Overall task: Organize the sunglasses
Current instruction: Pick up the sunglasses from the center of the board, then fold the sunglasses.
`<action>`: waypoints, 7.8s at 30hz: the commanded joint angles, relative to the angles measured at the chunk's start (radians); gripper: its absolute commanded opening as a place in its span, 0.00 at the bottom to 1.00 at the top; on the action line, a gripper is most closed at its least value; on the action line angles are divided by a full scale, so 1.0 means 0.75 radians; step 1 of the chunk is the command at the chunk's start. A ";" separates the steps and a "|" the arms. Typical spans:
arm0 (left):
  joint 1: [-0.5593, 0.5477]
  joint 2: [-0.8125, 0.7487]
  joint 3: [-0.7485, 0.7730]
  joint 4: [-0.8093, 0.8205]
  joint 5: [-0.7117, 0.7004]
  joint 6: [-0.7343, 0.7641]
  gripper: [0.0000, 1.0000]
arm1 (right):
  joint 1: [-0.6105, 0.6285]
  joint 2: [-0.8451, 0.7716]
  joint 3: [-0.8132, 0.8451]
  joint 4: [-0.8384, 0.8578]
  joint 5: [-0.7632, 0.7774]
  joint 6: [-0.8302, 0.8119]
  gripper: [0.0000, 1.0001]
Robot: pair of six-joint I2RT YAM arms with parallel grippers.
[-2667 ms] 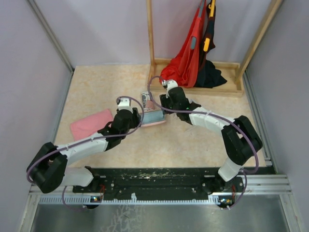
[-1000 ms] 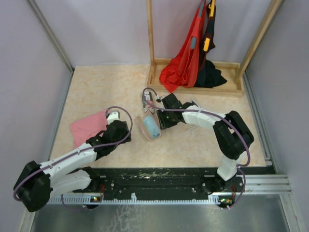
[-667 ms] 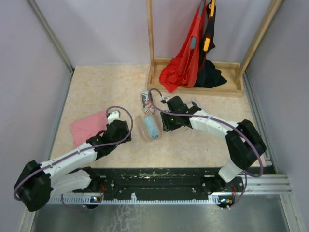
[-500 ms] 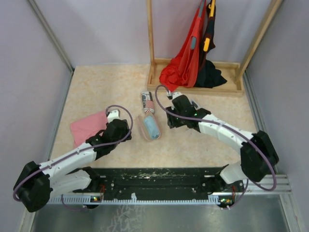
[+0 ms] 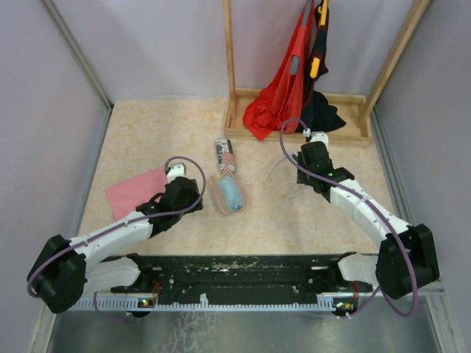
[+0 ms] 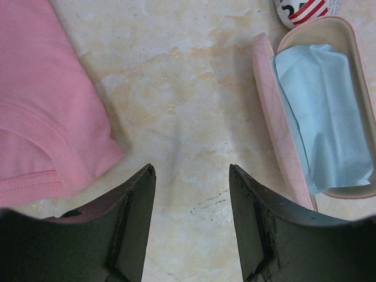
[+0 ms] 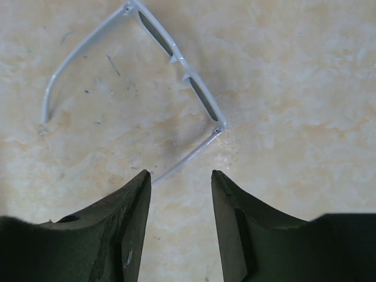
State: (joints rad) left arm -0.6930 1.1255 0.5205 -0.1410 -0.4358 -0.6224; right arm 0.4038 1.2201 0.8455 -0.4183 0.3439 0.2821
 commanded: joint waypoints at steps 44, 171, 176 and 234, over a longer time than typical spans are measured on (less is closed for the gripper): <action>0.008 -0.332 -0.098 -0.021 0.199 0.074 0.56 | -0.324 0.930 0.842 -0.362 -0.520 -0.899 0.29; -0.312 0.181 0.668 -0.058 -0.049 0.142 0.54 | 0.936 0.003 0.115 0.632 0.243 -0.070 0.00; -0.316 0.184 0.667 -0.063 -0.064 0.147 0.54 | 0.936 0.010 0.114 0.627 0.241 -0.032 0.00; -0.316 -0.049 0.442 0.104 0.092 0.304 0.55 | 0.564 -0.284 0.081 0.274 0.122 0.505 0.00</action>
State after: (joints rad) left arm -0.9260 1.0790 0.8131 -0.0963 -0.3630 -0.4091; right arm 0.8299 0.9981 0.9024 -0.2386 0.4927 0.6758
